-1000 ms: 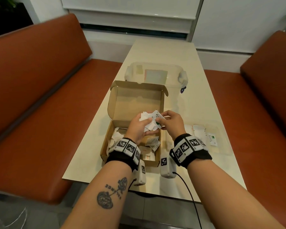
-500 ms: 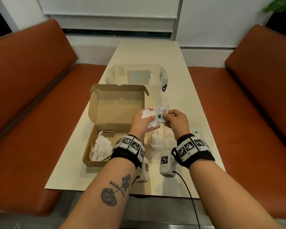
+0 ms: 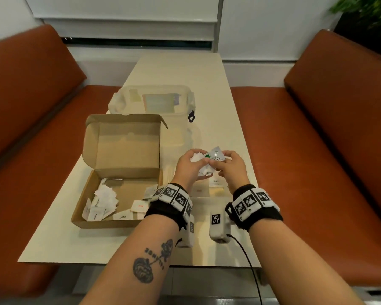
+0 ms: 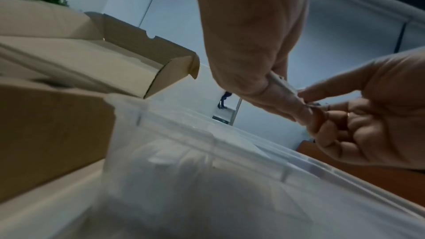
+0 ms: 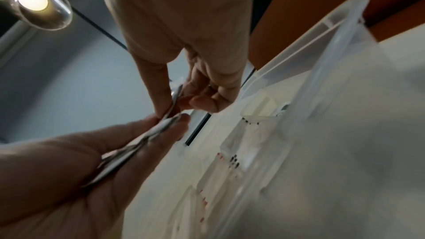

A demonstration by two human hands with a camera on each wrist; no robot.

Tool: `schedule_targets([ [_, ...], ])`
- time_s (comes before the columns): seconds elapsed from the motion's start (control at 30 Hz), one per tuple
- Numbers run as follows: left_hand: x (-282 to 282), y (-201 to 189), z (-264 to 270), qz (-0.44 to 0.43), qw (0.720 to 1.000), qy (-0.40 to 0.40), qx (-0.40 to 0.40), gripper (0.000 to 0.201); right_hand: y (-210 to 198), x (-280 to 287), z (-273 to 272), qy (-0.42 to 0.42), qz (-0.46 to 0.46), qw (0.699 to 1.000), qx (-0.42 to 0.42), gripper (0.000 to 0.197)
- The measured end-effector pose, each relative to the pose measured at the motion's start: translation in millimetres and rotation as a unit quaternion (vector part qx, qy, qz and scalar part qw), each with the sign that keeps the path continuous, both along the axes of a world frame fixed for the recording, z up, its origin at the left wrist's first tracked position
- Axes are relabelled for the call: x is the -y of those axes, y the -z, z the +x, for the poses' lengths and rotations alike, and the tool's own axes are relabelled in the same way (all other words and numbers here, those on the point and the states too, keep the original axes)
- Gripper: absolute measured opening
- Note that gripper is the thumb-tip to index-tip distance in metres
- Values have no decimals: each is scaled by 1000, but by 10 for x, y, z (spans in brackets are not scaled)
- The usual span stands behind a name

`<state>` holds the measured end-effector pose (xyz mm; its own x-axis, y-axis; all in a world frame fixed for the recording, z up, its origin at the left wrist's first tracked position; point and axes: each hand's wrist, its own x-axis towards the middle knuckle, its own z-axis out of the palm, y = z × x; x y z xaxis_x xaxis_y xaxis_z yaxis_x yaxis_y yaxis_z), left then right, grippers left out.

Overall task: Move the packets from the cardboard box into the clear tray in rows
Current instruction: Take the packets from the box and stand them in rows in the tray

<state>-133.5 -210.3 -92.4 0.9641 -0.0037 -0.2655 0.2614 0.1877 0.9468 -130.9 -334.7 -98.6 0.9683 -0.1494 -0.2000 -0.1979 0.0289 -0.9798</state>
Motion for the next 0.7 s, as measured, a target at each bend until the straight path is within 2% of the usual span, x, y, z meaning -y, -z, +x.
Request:
schedule_targets([
  [0.17, 0, 59, -11, 88, 996, 11, 33, 15, -127, 164, 155, -106, -122, 987, 22, 35],
  [0.27, -10, 90, -28, 115, 993, 28, 31, 16, -243, 266, 233, -196, -209, 957, 42, 17],
  [0.33, -12, 106, -36, 90, 996, 18, 16, 15, -268, 333, 259, -219, -250, 943, 29, 8],
  [0.4, -28, 140, -31, 47, 999, -21, 9, 14, -239, 413, 250, -182, -252, 950, 6, 6],
  [0.5, -79, 201, -7, 9, 997, -75, 13, 14, -117, 518, 163, -61, -235, 970, -22, 13],
  [0.57, -102, 230, 11, -9, 996, -85, 17, 14, -18, 544, 74, -12, -288, 957, -28, 17],
  [0.7, -101, 239, 30, -10, 996, -82, 32, 15, 140, 457, -56, -22, -418, 908, -22, 23],
])
